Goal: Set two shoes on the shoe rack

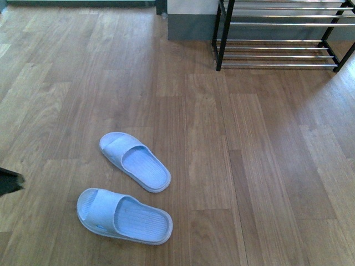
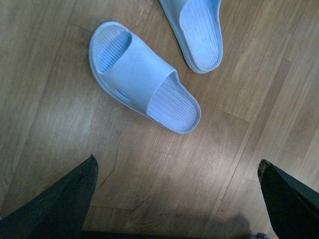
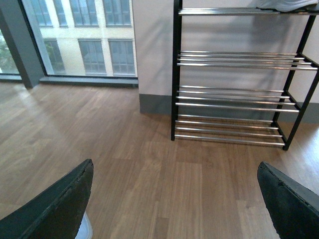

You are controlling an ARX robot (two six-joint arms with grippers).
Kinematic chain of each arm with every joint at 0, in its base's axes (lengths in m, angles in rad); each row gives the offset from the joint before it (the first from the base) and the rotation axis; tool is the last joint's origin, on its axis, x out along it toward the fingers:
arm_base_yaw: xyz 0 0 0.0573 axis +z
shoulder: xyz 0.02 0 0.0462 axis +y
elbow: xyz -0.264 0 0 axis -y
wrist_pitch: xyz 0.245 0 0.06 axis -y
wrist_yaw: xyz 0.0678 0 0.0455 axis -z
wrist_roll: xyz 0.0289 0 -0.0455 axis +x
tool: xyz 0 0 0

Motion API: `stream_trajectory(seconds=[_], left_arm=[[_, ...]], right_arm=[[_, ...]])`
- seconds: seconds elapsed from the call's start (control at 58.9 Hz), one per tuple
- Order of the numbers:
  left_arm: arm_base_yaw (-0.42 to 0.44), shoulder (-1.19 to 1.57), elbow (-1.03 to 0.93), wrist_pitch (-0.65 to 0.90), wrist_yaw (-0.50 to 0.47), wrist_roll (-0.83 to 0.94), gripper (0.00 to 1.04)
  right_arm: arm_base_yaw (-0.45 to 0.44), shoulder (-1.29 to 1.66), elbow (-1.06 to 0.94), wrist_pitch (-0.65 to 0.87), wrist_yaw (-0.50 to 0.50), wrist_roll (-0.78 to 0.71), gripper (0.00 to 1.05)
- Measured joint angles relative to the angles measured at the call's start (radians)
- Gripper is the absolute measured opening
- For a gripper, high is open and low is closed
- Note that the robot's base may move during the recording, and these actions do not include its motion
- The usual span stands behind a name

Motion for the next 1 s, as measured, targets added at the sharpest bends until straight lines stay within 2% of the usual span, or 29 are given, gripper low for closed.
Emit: stream_trajectory(seconds=[0.068,0.17,0.238,0.305,0.458,0.628,1.001], left_arm=[[-0.048,0.212,0.074,0.093,-0.030,-0.044,0.95],[-0.071,0.422,0.172,0.169,-0.053,-0.073,0.95],[-0.086,0.531,0.244,0.150,-0.082,-0.082,0.95],[-0.094,0.632,0.307,0.166,-0.068,-0.086,0.95],[-0.129,0.764,0.455,0.162,-0.015,-0.137,0.95],[-0.169,0.867,0.613,0.151,0.001,-0.192,0.95],[-0.157,0.982,0.772,0.003,-0.068,-0.325,0.95]], right_arm=[[0.000,0.000,0.000,0.000,0.000,0.000,0.95],[0.000,0.000,0.000,0.000,0.000,0.000,0.95],[0.000,0.000,0.000,0.000,0.000,0.000,0.95],[0.000,0.000,0.000,0.000,0.000,0.000,0.95],[0.000,0.000,0.000,0.000,0.000,0.000,0.95],[0.000,0.000,0.000,0.000,0.000,0.000,0.95],[0.000,0.000,0.000,0.000,0.000,0.000,0.95]])
